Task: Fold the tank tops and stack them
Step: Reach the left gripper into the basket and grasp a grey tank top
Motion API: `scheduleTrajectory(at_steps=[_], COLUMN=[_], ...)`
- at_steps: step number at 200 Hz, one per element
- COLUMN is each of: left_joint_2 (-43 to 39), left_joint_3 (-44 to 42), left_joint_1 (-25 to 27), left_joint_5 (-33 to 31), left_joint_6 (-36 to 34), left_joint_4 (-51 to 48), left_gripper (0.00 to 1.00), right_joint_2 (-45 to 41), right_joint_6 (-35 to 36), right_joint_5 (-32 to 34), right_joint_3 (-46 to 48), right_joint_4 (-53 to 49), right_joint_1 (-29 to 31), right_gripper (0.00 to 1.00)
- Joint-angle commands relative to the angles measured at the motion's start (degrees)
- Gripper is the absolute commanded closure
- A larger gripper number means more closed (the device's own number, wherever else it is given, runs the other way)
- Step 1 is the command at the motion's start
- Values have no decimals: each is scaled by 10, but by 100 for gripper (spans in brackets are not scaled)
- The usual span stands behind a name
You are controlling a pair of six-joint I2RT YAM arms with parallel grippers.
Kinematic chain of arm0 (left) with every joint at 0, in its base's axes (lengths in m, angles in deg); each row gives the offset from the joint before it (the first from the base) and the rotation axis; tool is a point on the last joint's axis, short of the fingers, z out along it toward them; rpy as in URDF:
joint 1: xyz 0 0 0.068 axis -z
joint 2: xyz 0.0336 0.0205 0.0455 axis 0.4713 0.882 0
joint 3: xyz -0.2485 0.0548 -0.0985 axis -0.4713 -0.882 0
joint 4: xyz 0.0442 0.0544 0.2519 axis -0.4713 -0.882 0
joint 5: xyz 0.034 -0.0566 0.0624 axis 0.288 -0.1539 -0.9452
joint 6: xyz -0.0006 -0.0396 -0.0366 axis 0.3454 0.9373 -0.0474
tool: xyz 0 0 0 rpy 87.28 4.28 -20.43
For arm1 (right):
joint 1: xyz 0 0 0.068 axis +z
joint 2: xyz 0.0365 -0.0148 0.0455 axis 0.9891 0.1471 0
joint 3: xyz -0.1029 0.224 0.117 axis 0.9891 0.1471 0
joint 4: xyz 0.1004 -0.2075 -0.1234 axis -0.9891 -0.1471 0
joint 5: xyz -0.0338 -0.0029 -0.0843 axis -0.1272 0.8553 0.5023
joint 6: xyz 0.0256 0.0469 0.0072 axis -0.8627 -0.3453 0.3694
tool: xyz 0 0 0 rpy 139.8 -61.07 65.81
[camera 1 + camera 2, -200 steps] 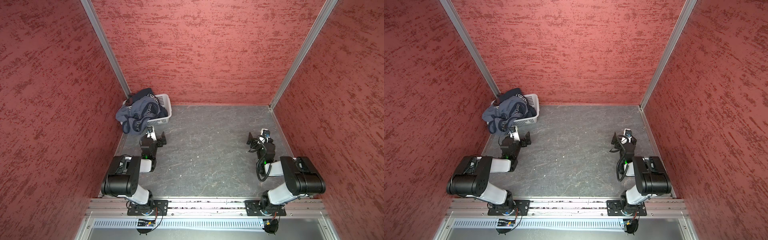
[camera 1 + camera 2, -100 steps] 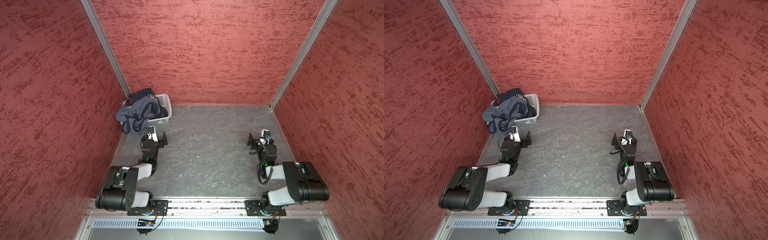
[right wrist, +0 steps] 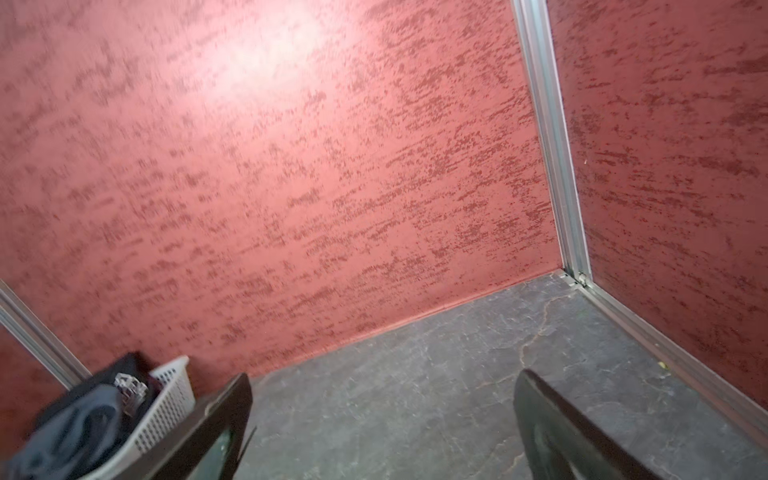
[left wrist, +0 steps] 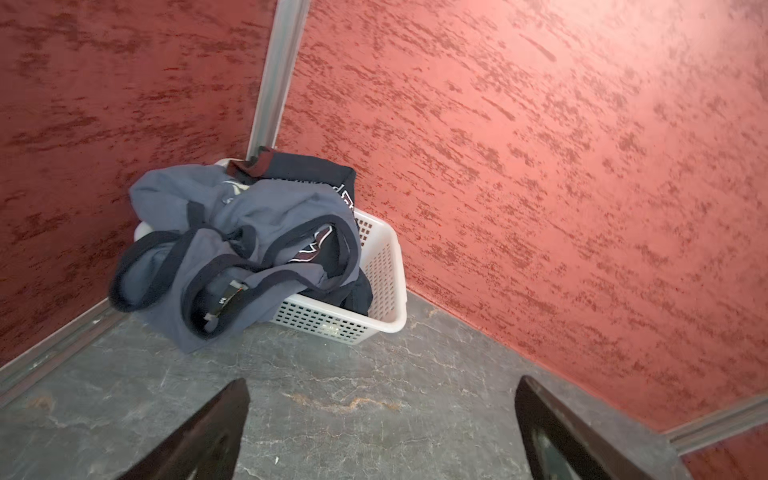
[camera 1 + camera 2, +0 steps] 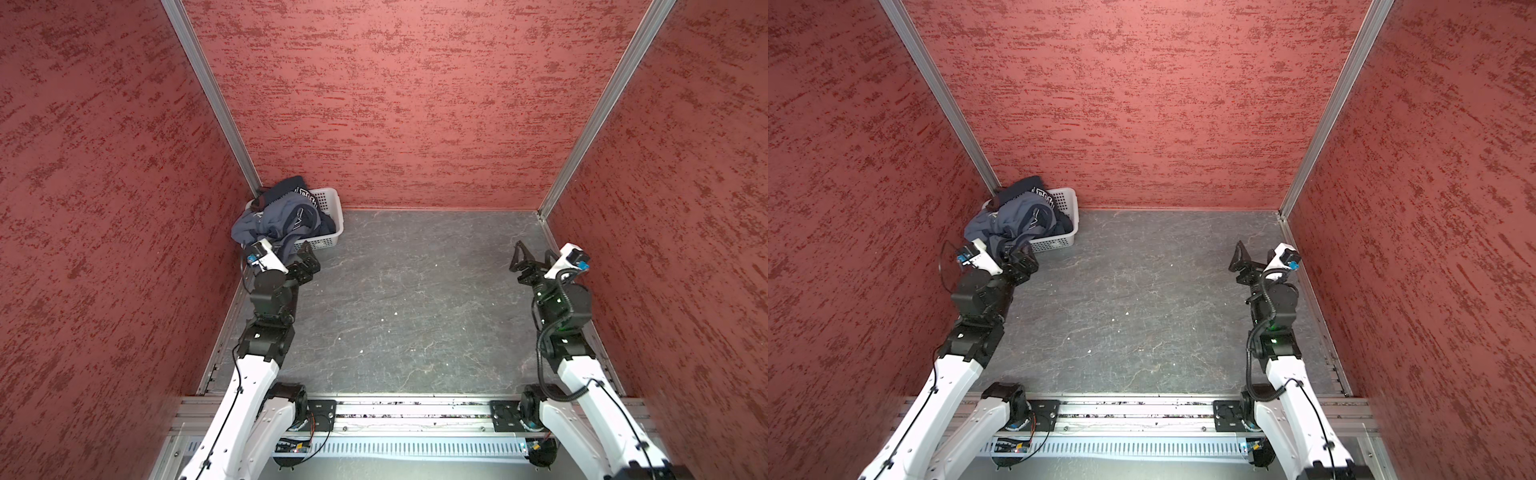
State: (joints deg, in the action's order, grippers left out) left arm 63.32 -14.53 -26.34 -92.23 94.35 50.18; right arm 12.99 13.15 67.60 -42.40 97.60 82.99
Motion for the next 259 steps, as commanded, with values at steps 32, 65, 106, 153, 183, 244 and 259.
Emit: scheduleTrajectory(at_steps=[32, 65, 106, 153, 183, 244, 259], left_joint_2=[221, 434, 666, 864, 944, 1002, 1007], left_joint_3=[177, 381, 619, 866, 971, 1031, 1032], left_joint_1=[-73, -72, -70, -49, -37, -31, -31], left_joint_5=[120, 78, 84, 79, 68, 60, 58], left_joint_6=[30, 6, 0, -4, -10, -12, -14], left_joint_4=[-135, -236, -303, -404, -438, -440, -437], left_gripper=[1, 0, 0, 10, 24, 47, 49], right_joint_2=[-35, 14, 37, 48, 53, 70, 72], right_joint_6=[-47, -51, -67, -76, -83, -88, -89], right_joint_5=[-73, -116, -133, -134, -133, -134, -134], right_joint_3=[-2, -3, 22, 37, 48, 49, 50], right_joint_4=[-170, -173, -143, -132, -122, -111, -111], right_joint_1=[0, 1, 3, 4, 4, 3, 3], right_gripper=[1, 1, 1, 1, 1, 1, 1])
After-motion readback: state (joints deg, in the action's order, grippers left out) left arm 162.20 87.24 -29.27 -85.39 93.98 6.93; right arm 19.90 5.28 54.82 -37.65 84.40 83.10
